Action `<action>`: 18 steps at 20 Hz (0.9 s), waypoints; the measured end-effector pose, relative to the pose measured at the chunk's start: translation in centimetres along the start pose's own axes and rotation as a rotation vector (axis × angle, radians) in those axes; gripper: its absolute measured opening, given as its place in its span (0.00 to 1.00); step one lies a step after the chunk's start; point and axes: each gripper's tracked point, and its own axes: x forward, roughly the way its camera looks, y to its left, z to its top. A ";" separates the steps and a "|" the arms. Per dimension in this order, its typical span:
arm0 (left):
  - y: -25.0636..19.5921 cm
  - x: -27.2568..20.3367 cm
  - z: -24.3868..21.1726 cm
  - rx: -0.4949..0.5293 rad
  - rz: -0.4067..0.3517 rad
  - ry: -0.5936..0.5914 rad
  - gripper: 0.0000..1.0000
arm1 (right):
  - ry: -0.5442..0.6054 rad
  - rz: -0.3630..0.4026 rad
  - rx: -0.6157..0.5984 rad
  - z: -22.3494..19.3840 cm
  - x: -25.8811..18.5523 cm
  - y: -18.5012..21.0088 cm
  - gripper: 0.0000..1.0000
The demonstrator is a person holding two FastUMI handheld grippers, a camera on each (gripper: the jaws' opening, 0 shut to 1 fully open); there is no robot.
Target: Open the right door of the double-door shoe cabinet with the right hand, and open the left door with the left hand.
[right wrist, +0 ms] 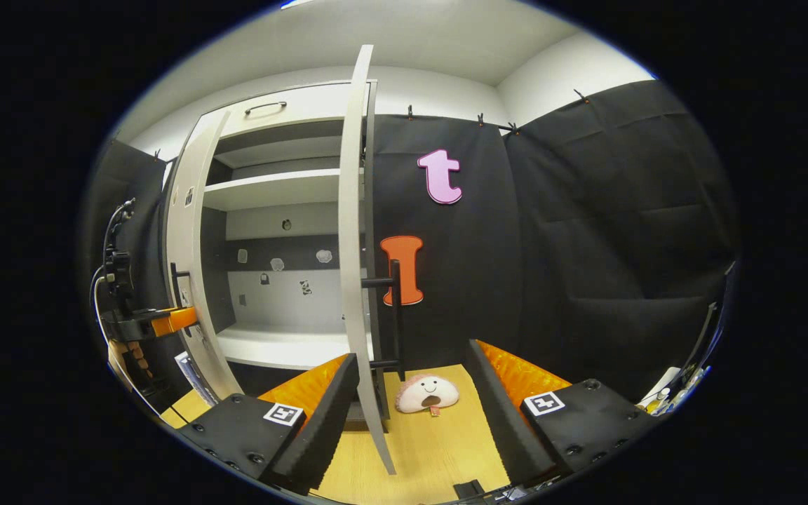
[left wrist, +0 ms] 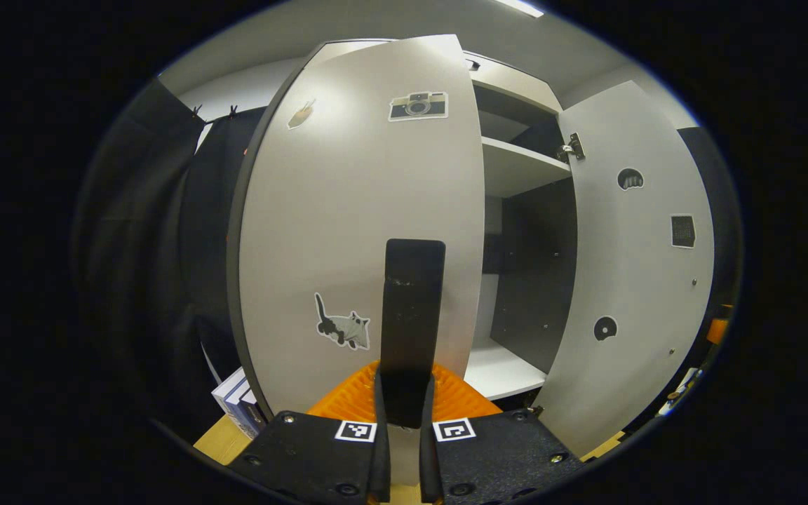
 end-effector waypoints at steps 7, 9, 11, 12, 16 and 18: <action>1.1 -1.8 -0.1 -0.004 -0.021 -0.010 0.16 | -0.010 0.016 0.007 -0.1 -1.1 2.7 0.89; 1.4 -2.2 -0.2 -0.005 -0.024 -0.011 0.16 | -0.010 0.016 0.008 -0.3 -1.5 3.2 0.89; 1.9 -2.8 -0.2 -0.002 -0.024 -0.011 0.16 | -0.010 0.019 0.010 -0.4 -1.9 3.9 0.99; 2.3 -3.0 -0.2 -0.002 -0.022 -0.011 0.16 | -0.010 0.021 0.012 -0.4 -2.0 4.3 0.89; 3.5 -4.0 -0.1 0.008 -0.012 -0.017 0.14 | -0.018 0.033 0.005 -0.3 -2.3 5.4 0.89; 3.9 -4.3 0.0 0.009 -0.008 -0.018 0.12 | -0.023 0.041 0.005 -0.2 -2.4 6.1 0.89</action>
